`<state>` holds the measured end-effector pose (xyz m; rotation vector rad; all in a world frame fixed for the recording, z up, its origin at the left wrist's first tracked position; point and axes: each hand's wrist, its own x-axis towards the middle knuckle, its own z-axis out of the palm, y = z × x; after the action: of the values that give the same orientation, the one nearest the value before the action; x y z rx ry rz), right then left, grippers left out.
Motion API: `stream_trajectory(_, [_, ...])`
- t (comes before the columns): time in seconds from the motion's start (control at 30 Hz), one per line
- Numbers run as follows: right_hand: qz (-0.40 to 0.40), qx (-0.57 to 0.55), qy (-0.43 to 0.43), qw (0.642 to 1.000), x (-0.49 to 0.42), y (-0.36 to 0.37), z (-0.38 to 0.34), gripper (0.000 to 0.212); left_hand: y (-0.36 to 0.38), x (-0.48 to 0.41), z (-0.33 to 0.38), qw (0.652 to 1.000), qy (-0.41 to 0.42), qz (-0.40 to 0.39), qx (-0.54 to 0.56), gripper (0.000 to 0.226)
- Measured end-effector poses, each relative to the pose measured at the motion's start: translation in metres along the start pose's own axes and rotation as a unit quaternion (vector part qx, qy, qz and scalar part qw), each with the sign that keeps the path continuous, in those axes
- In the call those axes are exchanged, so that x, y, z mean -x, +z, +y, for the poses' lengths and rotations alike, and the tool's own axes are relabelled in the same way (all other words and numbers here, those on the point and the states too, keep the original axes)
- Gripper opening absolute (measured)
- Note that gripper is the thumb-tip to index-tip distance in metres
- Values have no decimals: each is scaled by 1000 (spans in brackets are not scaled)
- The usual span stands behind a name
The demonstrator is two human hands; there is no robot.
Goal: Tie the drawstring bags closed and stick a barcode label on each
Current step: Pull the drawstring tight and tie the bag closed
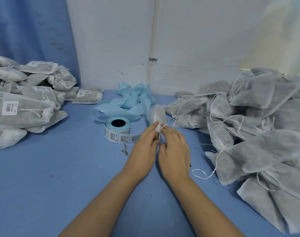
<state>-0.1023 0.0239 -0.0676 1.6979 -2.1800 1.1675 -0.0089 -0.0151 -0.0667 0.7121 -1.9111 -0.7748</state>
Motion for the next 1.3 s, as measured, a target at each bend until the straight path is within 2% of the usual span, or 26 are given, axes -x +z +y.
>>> stream_trajectory(0.1, [28, -43, -20, 998, 1, 0, -2, 51, 0, 0, 0, 999, -30, 27, 17, 35])
stream_trajectory(0.2, [55, -102, -28, 993, 0, 1, -1, 40, 0, 1, -2, 999, -38, 22, 19, 19])
stream_trajectory(0.27, [69, -138, -22, 988, -1, 0, 1, 32, 2, 1, -1, 999, -34, 10, 18, 15])
stream_trajectory(0.5, [106, -280, 74, 951, -4, 0, 8, 25, 6, 4, -7, 999, -23, -29, -28, 12])
stream_trajectory(0.63, [83, -379, 142, 911, -7, -1, 11, 26, 6, 3, -4, 997, -66, -14, 26, 13])
stream_trajectory(0.77, [46, -431, 152, 888, -11, -2, 10, 20, 4, 2, -3, 988, -110, 29, 108, 18])
stream_trajectory(0.93, [7, -410, 113, 905, -10, -1, 8, 12, 1, 0, -5, 979, -140, 80, 127, 18])
stream_trajectory(1.03, [-10, -363, 92, 927, -8, 0, 6, 12, 1, 1, -6, 985, -134, 85, 75, 18])
stream_trajectory(1.13, [-8, -309, 66, 949, -7, 3, 5, 8, 2, 3, -5, 991, -94, 100, 8, 15])
stream_trajectory(1.23, [20, -309, 64, 949, -7, 5, 2, 6, 2, 3, -1, 986, -94, 102, 90, 13])
stream_trajectory(1.3, [45, -331, 80, 939, -6, 7, 0, 14, 1, 4, 2, 979, -95, 97, 153, 14])
